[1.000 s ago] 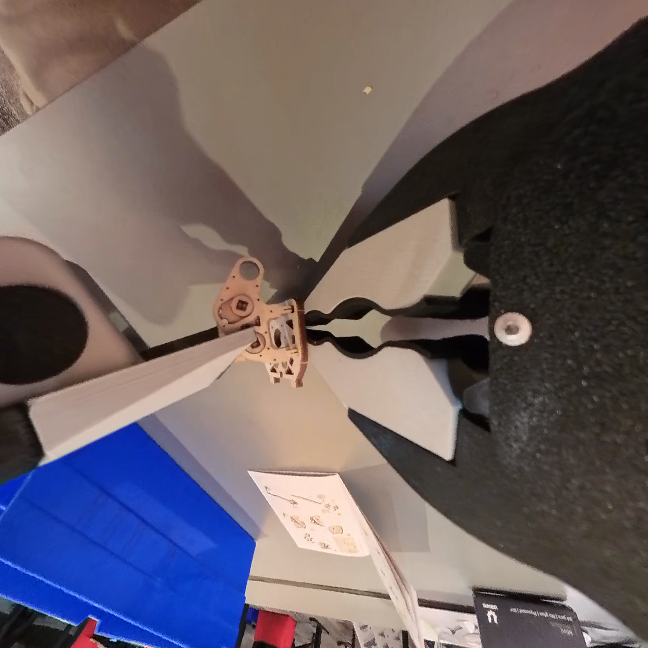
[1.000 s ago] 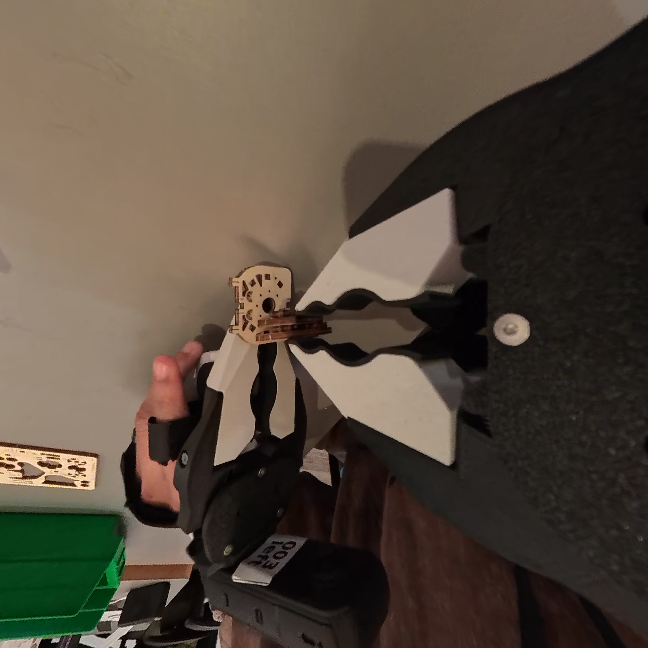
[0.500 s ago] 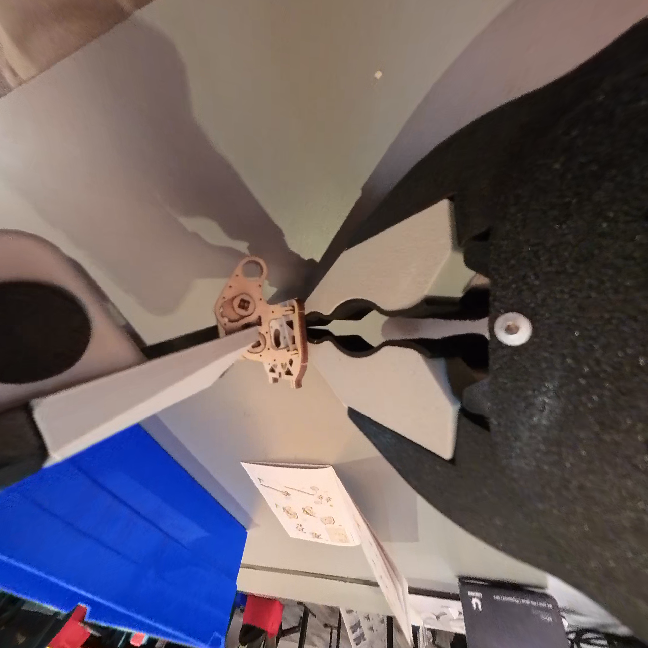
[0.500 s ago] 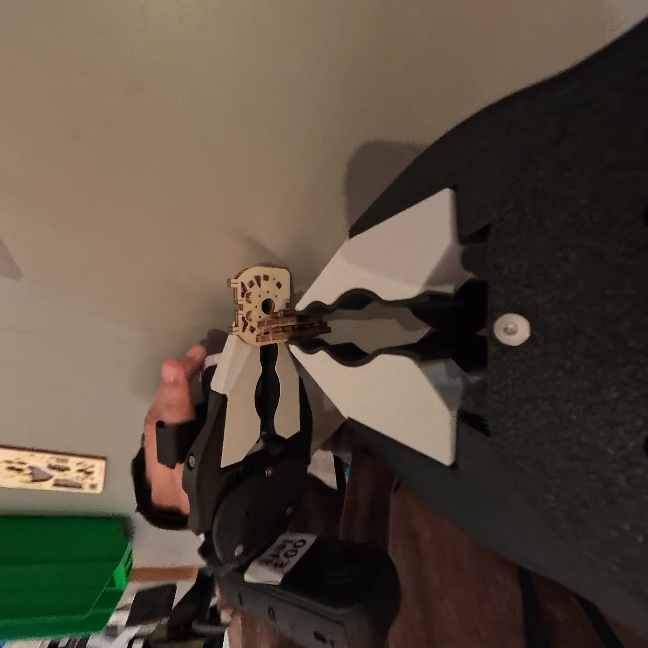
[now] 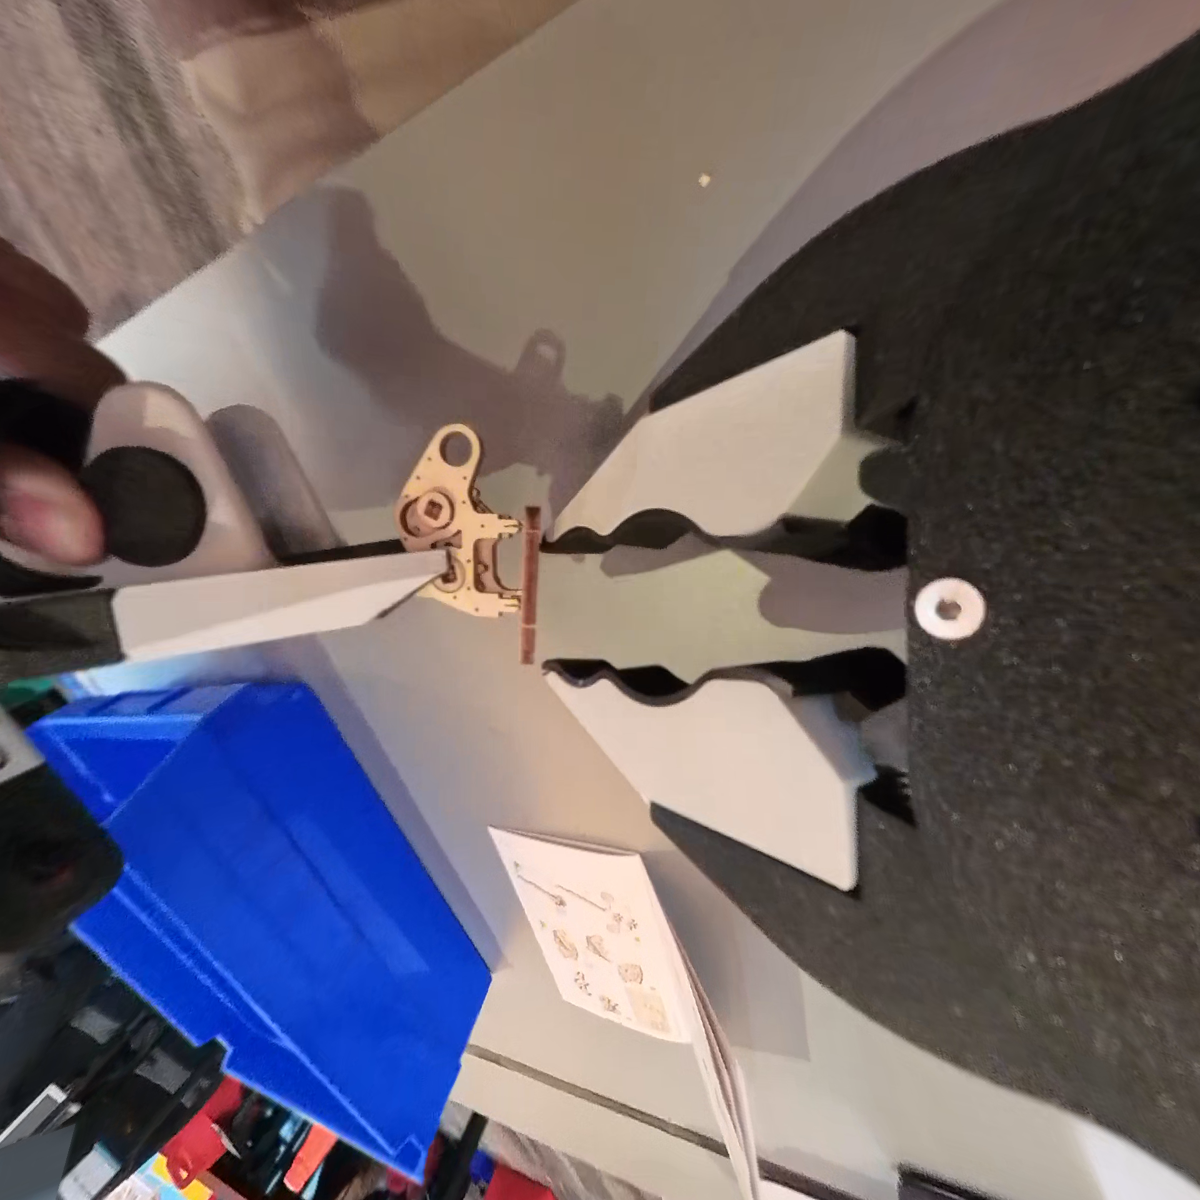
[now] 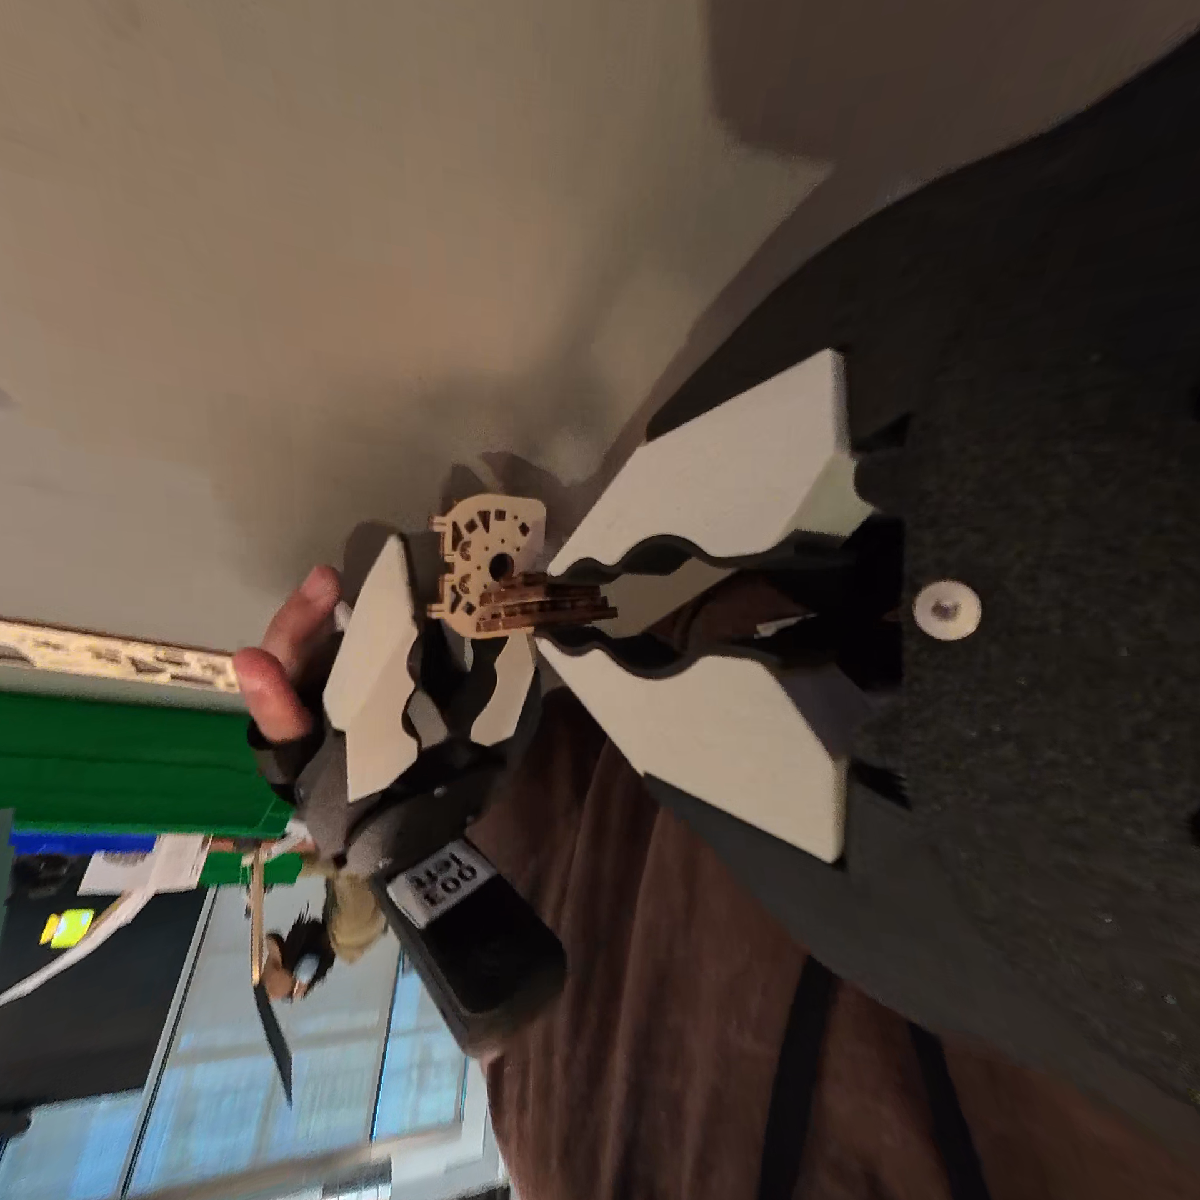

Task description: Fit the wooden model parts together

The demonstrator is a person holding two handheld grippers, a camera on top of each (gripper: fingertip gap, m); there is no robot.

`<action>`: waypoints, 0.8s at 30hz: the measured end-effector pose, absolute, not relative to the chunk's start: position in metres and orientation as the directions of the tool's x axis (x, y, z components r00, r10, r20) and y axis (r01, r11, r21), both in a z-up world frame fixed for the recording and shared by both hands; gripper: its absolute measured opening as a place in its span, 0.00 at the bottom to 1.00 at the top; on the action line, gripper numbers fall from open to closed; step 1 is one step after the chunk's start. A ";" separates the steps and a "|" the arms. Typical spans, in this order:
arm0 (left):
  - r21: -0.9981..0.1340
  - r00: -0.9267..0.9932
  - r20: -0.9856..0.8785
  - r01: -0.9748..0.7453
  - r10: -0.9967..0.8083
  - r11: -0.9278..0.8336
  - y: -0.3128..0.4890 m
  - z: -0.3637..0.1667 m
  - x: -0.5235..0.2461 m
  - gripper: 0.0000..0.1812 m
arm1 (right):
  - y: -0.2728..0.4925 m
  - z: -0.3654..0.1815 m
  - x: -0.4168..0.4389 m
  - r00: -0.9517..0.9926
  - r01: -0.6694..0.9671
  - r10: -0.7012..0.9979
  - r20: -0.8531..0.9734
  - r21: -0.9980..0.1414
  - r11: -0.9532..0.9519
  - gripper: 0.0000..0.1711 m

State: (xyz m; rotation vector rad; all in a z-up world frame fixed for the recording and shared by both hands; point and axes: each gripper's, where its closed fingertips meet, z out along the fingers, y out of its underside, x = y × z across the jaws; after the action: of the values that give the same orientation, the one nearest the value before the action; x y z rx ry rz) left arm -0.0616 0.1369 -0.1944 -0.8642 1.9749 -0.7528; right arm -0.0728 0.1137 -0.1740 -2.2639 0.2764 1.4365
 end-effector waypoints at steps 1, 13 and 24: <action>-0.774 -0.418 -0.435 -0.279 -0.797 0.569 0.136 -0.190 -0.063 0.17 | 0.113 -0.170 -0.074 0.412 -0.397 0.078 -0.908 -0.256 -0.881 0.07; -0.793 -0.463 -0.433 -0.211 -0.773 0.571 0.126 -0.183 -0.082 0.18 | 0.110 -0.166 -0.091 0.268 -0.386 0.086 -0.960 -0.189 -0.903 0.07; -0.752 -0.524 -0.331 -0.355 -0.785 0.555 0.128 -0.208 -0.094 0.25 | 0.110 -0.190 -0.097 0.334 -0.357 0.027 -0.942 -0.153 -0.922 0.07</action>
State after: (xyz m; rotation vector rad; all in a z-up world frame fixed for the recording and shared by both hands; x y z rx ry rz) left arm -0.0938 0.1285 -0.2084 -0.9115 2.1183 -0.8231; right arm -0.0974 0.1101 -0.1899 -2.2712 0.2930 1.6140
